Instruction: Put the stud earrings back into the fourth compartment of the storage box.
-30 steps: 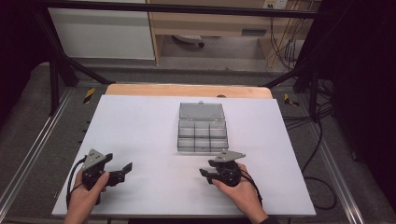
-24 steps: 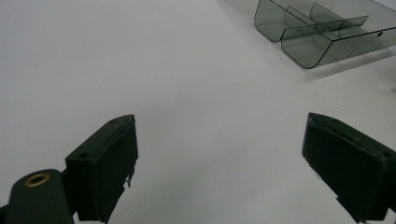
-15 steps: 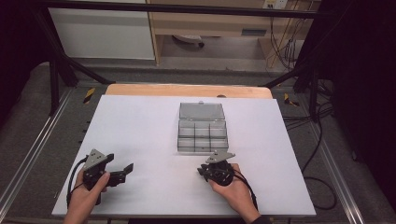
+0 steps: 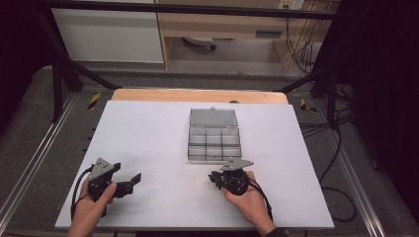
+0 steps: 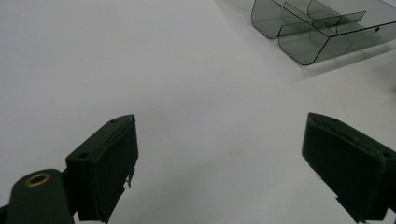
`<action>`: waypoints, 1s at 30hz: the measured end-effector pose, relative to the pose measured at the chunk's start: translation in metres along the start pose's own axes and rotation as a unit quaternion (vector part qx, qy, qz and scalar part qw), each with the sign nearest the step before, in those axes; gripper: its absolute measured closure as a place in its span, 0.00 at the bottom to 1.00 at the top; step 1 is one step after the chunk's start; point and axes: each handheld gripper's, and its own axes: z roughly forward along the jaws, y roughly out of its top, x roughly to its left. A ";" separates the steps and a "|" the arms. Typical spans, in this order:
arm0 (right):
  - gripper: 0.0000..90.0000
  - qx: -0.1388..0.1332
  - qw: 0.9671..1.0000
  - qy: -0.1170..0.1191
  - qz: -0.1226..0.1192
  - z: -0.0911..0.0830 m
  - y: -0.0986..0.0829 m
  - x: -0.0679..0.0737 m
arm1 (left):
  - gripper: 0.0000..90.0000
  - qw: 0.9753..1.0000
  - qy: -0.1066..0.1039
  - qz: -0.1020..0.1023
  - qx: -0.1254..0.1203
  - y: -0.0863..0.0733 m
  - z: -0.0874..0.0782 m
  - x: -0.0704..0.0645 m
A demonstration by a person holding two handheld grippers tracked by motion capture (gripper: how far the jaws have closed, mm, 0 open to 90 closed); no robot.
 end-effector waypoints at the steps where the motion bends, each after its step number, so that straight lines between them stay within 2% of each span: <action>1: 0.89 -0.003 1.000 0.001 0.002 0.000 0.000 0.000 | 0.12 1.000 0.000 -0.001 0.001 0.000 0.000 0.000; 13: 0.89 -0.024 1.000 0.009 0.014 -0.004 0.006 -0.004 | 0.12 1.000 0.003 -0.002 0.003 -0.001 0.000 0.000; 22: 0.89 -0.048 0.998 0.020 0.024 -0.010 0.023 -0.011 | 0.12 1.000 0.006 -0.001 0.007 -0.003 0.000 0.000; 30: 0.89 -0.054 0.998 0.020 0.031 -0.011 0.036 -0.018 | 0.12 1.000 0.005 -0.001 0.010 -0.003 0.000 0.000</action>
